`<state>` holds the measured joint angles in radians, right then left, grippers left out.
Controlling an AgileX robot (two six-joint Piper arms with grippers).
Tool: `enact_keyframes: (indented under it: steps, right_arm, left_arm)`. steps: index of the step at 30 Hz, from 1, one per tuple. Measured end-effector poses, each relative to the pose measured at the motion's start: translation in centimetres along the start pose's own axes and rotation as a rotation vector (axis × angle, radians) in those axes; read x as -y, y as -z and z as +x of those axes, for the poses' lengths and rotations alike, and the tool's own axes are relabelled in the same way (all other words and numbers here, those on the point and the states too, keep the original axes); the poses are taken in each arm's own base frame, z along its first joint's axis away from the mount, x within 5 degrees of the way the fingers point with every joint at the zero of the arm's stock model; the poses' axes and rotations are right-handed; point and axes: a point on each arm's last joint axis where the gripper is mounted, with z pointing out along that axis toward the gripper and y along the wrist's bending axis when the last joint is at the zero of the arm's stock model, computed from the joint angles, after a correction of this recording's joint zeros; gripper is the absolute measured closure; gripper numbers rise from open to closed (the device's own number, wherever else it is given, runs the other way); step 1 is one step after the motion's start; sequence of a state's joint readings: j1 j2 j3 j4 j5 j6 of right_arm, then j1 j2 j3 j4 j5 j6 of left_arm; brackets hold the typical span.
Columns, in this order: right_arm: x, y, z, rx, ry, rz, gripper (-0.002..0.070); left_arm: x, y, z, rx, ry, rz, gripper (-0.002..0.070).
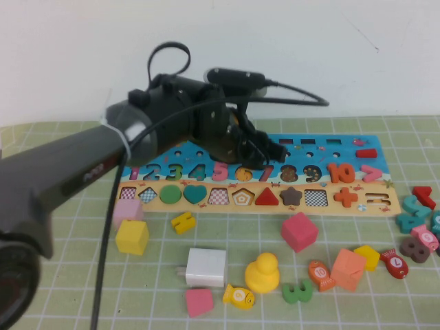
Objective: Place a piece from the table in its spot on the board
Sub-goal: Place the "number 6" into the hole of the number 6
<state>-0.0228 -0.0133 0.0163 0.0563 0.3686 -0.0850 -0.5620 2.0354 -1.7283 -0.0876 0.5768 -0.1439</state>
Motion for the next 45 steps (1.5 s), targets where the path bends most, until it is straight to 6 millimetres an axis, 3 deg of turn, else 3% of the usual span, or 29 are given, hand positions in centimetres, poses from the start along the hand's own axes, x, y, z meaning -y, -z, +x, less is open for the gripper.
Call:
enact_keyframes:
  steps: [7, 28, 36, 45]
  right_arm:
    - [0.0, 0.0, 0.0, 0.000, 0.000, 0.000, 0.0679]
    - [0.0, 0.0, 0.0, 0.000, 0.000, 0.000, 0.0679]
    - [0.0, 0.0, 0.0, 0.000, 0.000, 0.000, 0.0679]
    - [0.0, 0.0, 0.0, 0.000, 0.000, 0.000, 0.0679]
  left_arm:
    - [-1.0, -2.3, 0.5, -0.072, 0.015, -0.025, 0.0426]
    - [-1.4, -2.2, -0.2, -0.027, -0.013, -0.055, 0.0426]
    - [-1.7, -3.7, 0.6, -0.062, -0.013, -0.063, 0.0426]
    - [-1.6, -3.8, 0.7, -0.068, 0.006, -0.051, 0.0426]
